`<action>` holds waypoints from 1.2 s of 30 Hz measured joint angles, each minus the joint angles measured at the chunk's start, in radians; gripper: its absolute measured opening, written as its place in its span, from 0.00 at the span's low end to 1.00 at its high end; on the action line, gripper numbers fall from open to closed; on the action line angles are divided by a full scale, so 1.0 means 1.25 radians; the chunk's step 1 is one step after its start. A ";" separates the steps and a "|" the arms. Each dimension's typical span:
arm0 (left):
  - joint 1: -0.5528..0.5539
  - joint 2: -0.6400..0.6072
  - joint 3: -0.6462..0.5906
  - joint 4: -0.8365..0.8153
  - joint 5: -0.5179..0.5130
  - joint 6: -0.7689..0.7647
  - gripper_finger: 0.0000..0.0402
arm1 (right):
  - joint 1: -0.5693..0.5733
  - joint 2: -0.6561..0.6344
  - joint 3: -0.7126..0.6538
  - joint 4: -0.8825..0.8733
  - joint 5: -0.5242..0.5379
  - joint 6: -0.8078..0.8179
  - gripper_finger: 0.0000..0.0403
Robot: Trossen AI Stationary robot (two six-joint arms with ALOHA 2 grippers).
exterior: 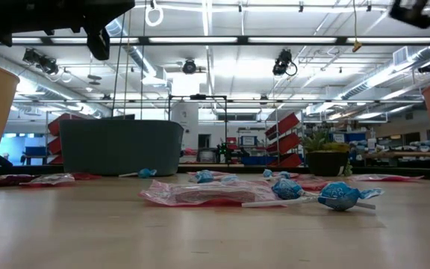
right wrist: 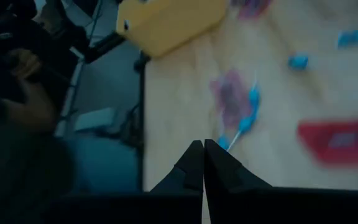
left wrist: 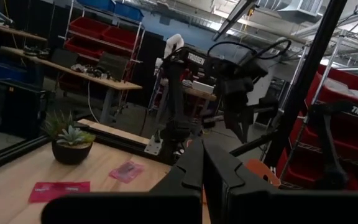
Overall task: Sort candy
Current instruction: Put the purple candy into the orange bin
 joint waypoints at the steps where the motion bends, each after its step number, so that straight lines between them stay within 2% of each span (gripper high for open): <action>1: 0.000 0.000 0.000 0.000 0.000 0.000 0.00 | -0.024 0.008 0.000 0.020 0.000 -0.046 0.00; 10: 0.000 0.000 0.000 0.009 0.000 0.000 0.00 | -0.200 0.108 0.000 0.242 -0.019 -0.404 0.00; 16: 0.000 0.000 0.000 0.040 0.000 0.000 0.00 | -0.282 0.202 0.000 0.437 -0.036 -0.578 0.00; 20: 0.000 0.000 0.000 0.052 0.000 0.000 0.00 | -0.329 0.274 0.000 0.568 -0.097 -0.615 0.00; 28: 0.000 0.000 0.000 0.056 -0.008 0.003 0.00 | -0.373 0.445 0.001 0.869 -0.107 -0.676 0.00; 36: 0.000 0.000 0.000 0.050 -0.020 0.004 0.00 | -0.403 0.615 0.112 0.898 -0.107 -0.723 0.00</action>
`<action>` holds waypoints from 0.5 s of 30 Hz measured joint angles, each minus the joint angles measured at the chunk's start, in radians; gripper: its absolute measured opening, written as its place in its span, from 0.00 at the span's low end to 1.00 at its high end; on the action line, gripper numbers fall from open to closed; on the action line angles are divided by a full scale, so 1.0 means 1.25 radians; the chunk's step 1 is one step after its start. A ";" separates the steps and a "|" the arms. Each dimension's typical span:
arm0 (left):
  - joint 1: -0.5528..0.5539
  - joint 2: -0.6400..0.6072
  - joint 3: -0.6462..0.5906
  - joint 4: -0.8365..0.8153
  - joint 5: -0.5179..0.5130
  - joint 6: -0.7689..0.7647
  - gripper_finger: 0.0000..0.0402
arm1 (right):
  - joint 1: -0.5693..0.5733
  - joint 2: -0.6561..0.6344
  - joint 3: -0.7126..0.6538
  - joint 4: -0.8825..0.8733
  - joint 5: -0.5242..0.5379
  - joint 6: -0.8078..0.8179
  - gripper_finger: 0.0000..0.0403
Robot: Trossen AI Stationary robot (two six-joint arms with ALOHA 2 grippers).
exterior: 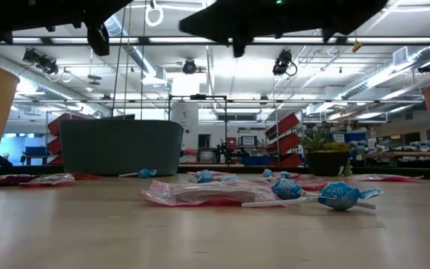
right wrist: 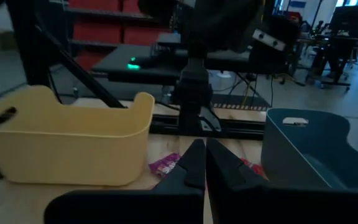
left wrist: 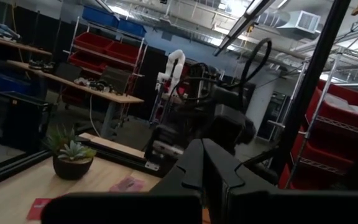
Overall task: Sort candy
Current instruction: Put the purple candy into the orange bin
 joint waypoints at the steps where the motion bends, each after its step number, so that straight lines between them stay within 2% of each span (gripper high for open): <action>1: 0.000 0.000 0.000 0.000 0.000 0.000 0.00 | -0.004 0.020 0.020 -0.006 0.000 -0.005 0.00; 8: 0.000 0.000 0.000 0.004 0.000 -0.002 0.00 | -0.015 0.130 0.120 -0.025 -0.001 -0.105 0.00; 15: 0.000 -0.001 0.000 0.070 0.000 0.000 0.00 | -0.042 0.260 0.233 -0.027 -0.056 -0.100 0.00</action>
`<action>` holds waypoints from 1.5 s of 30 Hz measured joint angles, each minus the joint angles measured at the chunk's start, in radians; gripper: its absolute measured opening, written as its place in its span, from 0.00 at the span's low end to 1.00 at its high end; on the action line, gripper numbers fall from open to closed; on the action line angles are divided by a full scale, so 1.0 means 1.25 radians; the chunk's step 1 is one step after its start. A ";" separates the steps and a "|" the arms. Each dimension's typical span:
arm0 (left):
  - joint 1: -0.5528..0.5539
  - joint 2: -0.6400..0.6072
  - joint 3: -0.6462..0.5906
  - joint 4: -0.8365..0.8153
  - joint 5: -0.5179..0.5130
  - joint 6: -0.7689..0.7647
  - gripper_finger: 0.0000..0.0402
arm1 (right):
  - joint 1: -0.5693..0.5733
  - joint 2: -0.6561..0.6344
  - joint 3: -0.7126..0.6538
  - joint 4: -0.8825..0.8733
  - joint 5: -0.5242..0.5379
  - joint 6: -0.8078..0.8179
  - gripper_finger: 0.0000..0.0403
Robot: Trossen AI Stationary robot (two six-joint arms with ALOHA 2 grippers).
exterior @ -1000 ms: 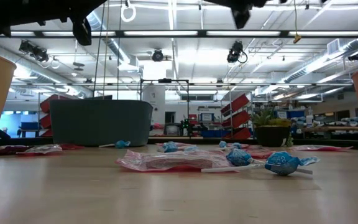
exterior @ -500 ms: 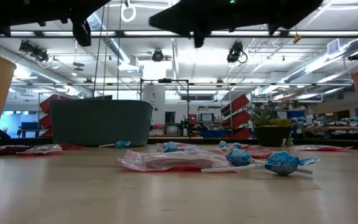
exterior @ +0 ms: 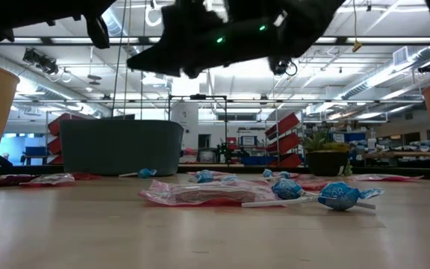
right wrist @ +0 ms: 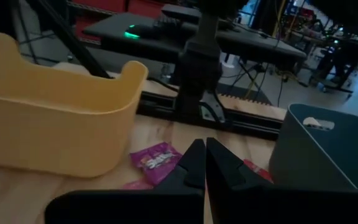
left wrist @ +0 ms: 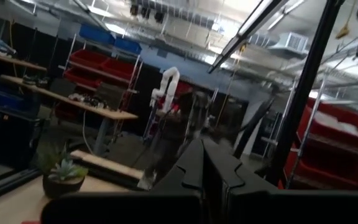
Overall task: Sort candy
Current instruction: Put the purple candy into the orange bin
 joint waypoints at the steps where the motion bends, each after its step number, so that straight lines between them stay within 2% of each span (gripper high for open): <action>1: 0.000 -0.001 0.000 0.002 0.000 0.000 0.00 | -0.004 0.019 0.020 0.001 0.000 0.000 0.00; 7: 0.001 0.000 0.000 0.002 -0.001 0.019 0.00 | -0.021 0.125 0.129 0.017 -0.011 0.011 0.00; 28: 0.002 0.000 0.000 0.007 -0.064 0.023 0.00 | -0.036 0.425 0.462 -0.010 -0.141 0.209 0.00; 32: 0.002 0.000 0.000 0.007 -0.064 0.023 0.00 | -0.036 0.450 0.491 -0.027 -0.164 0.226 0.00; 45: 0.002 0.000 0.000 0.006 -0.066 0.023 0.00 | -0.029 0.450 0.492 -0.123 -0.184 0.162 0.01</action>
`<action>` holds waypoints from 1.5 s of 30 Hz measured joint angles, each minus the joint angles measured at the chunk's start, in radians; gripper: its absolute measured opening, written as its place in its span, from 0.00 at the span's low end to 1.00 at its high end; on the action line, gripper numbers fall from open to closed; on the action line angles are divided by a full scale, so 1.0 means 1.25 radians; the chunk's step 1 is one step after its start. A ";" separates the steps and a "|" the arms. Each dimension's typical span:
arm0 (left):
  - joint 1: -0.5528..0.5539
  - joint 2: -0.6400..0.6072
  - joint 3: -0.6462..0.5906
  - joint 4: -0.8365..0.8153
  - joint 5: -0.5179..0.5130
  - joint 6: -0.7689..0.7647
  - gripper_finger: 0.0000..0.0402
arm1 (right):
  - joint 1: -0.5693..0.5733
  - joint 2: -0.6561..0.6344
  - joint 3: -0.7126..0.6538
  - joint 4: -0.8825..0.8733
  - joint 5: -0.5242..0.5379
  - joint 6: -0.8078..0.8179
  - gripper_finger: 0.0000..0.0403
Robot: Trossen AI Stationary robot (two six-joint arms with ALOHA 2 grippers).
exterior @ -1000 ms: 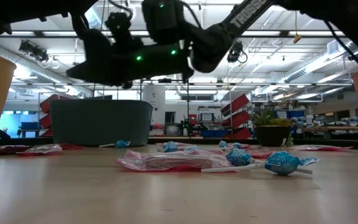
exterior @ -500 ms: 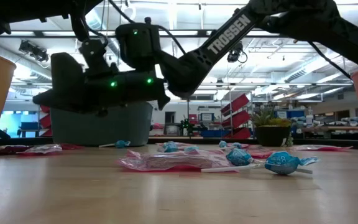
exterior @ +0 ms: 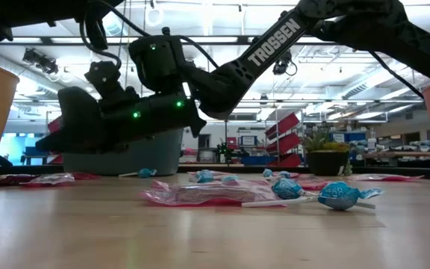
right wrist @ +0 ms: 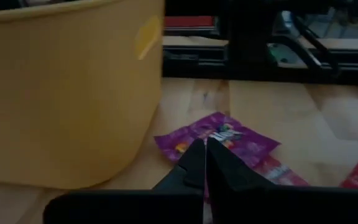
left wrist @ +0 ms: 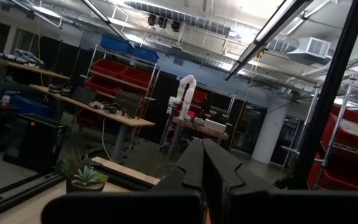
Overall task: Sort candy
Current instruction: Put the purple candy into the orange bin
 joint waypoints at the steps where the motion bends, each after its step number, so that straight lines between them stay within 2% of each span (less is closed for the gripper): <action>1: 0.000 0.000 0.000 0.000 0.000 0.000 0.00 | 0.001 0.000 0.000 0.000 -0.012 -0.012 0.00; 6: 0.000 0.000 0.000 -0.001 -0.001 0.000 0.00 | 0.006 0.011 -0.001 0.005 -0.018 -0.056 0.00; 10: 0.000 0.000 0.000 -0.003 -0.001 0.000 0.00 | 0.005 0.011 0.000 0.000 0.053 -0.023 0.00; 20: 0.000 0.000 0.000 -0.016 -0.001 -0.002 0.00 | -0.005 0.011 -0.001 -0.007 0.025 -0.008 0.00; 24: 0.000 0.000 0.000 -0.029 -0.001 -0.046 0.00 | -0.015 0.003 -0.001 -0.013 0.024 -0.010 0.00; 28: 0.000 0.000 0.000 -0.026 0.022 -0.099 0.00 | -0.025 -0.022 -0.001 -0.102 0.014 -0.046 0.00; 37: -0.003 0.007 0.002 -0.041 0.024 -0.167 0.00 | -0.026 -0.106 -0.007 -0.357 0.019 -0.243 0.00; 41: -0.007 0.008 0.013 -0.061 0.025 -0.163 0.00 | -0.027 -0.163 -0.064 -0.403 0.020 -0.267 0.00; 45: -0.007 0.018 0.071 -0.176 0.026 -0.139 0.00 | -0.038 -0.260 -0.169 -0.403 0.020 -0.281 0.00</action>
